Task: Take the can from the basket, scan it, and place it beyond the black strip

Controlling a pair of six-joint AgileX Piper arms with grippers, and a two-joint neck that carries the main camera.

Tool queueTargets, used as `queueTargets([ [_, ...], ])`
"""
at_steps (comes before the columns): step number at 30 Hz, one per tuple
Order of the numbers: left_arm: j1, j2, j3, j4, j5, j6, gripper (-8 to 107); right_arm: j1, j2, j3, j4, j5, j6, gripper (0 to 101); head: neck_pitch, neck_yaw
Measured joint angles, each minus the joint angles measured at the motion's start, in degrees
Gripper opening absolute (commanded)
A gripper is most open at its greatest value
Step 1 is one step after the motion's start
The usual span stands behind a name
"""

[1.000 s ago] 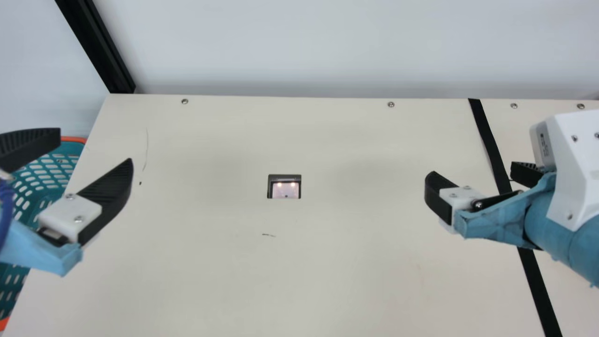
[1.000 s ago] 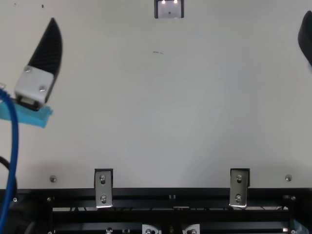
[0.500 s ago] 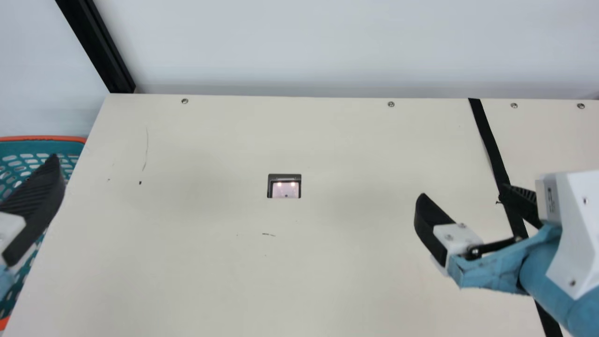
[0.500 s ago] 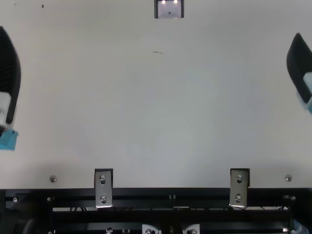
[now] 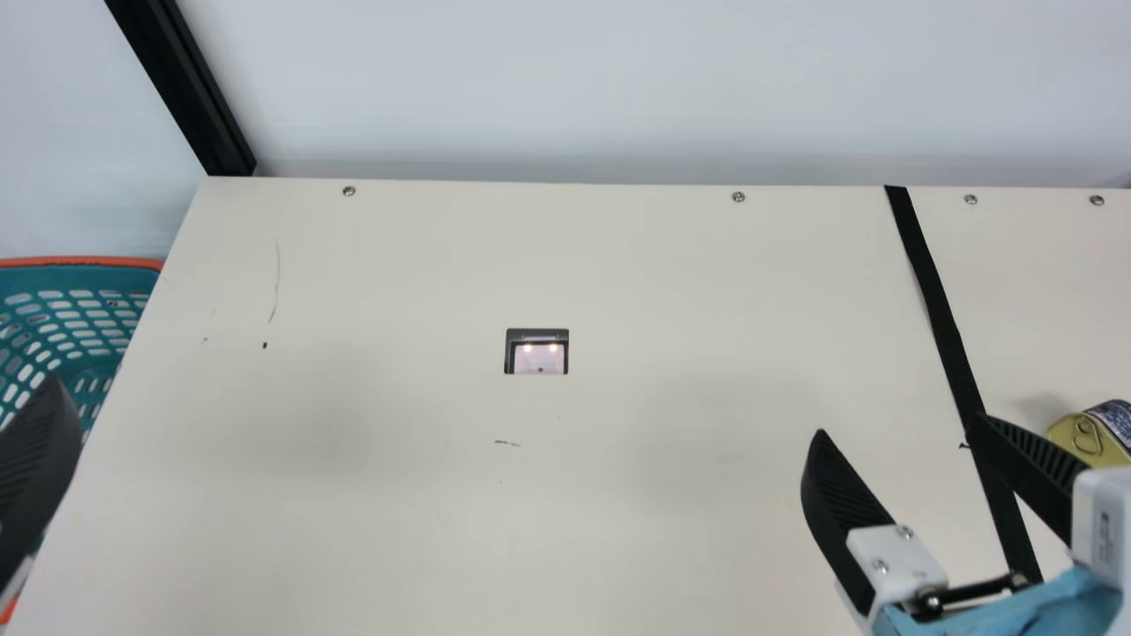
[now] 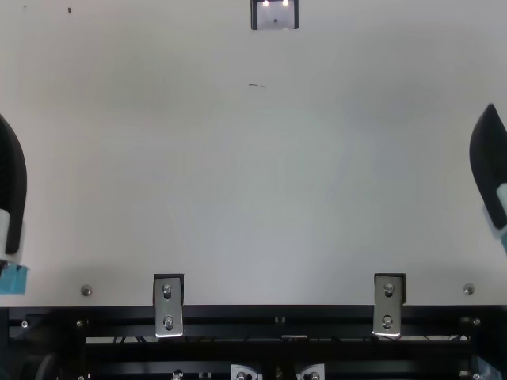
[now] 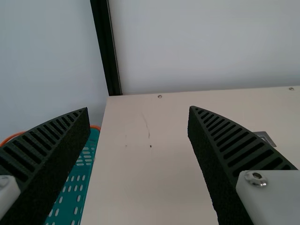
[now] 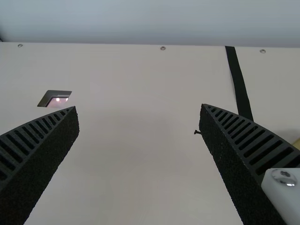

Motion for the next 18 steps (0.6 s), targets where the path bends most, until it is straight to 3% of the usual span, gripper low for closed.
queueTargets([
  [18, -0.9, -10.9, 9.5, -1.5, 7.7, -2.6, 90, -1.2, -19.9, 3.1, 2.3, 8.7, -3.8, 101, 0.0, 0.0],
])
